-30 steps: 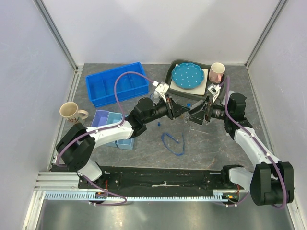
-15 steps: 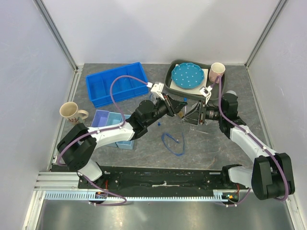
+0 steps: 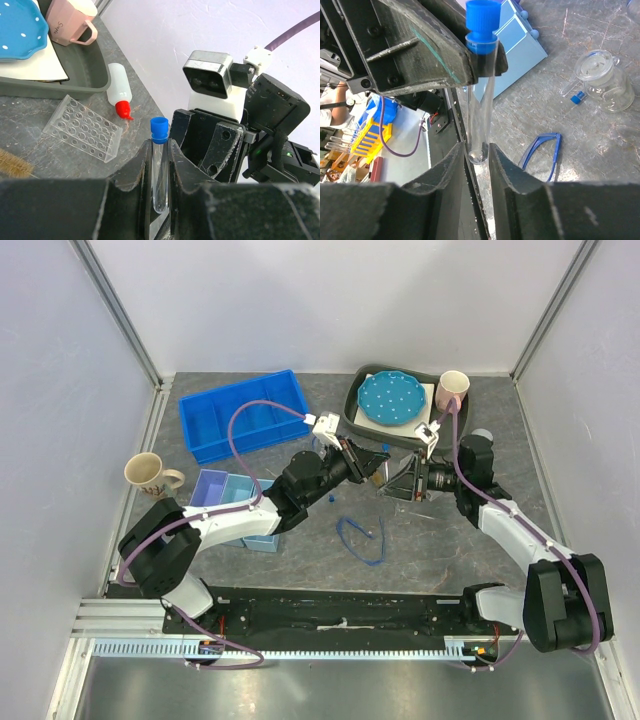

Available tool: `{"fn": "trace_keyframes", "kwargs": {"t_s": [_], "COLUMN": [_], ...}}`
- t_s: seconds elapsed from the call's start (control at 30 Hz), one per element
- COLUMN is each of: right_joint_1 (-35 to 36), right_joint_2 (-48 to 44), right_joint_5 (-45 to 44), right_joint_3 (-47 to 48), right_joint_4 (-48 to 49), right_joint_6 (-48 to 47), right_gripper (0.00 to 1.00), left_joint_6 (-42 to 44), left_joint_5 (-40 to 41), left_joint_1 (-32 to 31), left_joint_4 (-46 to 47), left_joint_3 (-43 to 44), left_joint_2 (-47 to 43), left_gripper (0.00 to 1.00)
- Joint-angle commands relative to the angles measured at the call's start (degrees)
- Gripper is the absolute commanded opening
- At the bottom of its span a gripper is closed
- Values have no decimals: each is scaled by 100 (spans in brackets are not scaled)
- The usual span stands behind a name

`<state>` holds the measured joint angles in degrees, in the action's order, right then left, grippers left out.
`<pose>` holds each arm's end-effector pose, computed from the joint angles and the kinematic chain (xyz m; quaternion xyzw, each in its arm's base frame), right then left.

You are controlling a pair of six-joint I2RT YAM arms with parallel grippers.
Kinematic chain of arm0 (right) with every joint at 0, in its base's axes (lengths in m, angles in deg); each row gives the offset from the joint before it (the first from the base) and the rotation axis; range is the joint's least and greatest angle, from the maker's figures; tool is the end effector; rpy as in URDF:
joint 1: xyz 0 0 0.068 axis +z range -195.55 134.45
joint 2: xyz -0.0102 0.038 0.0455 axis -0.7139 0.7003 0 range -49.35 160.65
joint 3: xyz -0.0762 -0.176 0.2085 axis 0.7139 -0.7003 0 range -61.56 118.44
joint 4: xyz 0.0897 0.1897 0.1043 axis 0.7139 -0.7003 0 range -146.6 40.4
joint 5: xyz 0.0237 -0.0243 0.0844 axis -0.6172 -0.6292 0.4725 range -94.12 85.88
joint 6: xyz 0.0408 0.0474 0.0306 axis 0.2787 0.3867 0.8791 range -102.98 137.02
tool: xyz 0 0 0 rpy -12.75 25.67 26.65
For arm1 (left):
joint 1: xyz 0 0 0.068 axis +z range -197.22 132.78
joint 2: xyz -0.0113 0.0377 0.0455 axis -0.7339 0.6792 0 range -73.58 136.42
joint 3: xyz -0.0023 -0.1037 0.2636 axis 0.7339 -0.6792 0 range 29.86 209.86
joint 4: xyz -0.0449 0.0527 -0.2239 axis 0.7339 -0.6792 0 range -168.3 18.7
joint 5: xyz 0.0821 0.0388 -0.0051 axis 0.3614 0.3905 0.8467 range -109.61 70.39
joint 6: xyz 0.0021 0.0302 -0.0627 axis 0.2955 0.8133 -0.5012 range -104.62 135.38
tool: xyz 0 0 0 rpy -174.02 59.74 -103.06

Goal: Organize the chemistry lab equipment

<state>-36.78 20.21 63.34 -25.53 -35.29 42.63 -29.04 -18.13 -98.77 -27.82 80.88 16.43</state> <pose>0.2168 0.0863 0.2703 -0.2188 0.7177 0.5749 0.3263 0.2224 -0.2778 0.3093 0.0328 0.6781 -0.5397 0.4979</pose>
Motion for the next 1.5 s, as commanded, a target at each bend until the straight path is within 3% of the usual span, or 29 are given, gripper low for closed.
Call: {"fn": "trace_keyframes", "kwargs": {"t_s": [0.0,0.23,0.53,0.63,0.77,0.83,0.87,0.93,0.97,1.03,1.3,1.47], "right_joint_1": [19,-16,-51,-51,-51,-60,-51,-60,-51,-51,-25,-7], "right_joint_2": [40,-12,-22,5,-13,-39,-56,-118,-144,-241,-382,-373], "right_joint_5": [48,-23,-49,-31,-57,-75,-154,-259,-399,-549,-1445,-1561], "right_joint_3": [220,343,343,334,378,431,501,589,650,721,1283,1679], "right_joint_4": [-94,-270,-253,-262,-393,-656,-796,-1280,-1420,-1956,-3967,-4849], "right_joint_6": [-249,-363,-372,-398,-582,-749,-1063,-1425,-1766,-2163,-4542,-5373], "right_gripper": [36,42,41,25,18,17,17,17,16,16,16,17], "left_joint_6": [-110,-154,-224,-233,-216,-216,-207,-181,-163,-154,-242,100], "left_joint_5": [248,274,345,362,345,292,205,134,73,-6,-1605,-1966], "left_joint_1": [-39,-57,-136,-154,-154,-162,-154,-145,-145,-57,680,708], "left_joint_4": [371,424,521,529,512,399,363,319,197,-128,-2228,-2521], "left_joint_3": [-84,-242,-313,-321,-347,-374,-409,-497,-575,-594,-497,-646], "left_joint_2": [-213,-265,-222,-213,-265,-327,-362,-458,-615,-809,-1609,-1909], "left_gripper": [4,4,4,4,6,16,31,48,63,71,74,74]}}
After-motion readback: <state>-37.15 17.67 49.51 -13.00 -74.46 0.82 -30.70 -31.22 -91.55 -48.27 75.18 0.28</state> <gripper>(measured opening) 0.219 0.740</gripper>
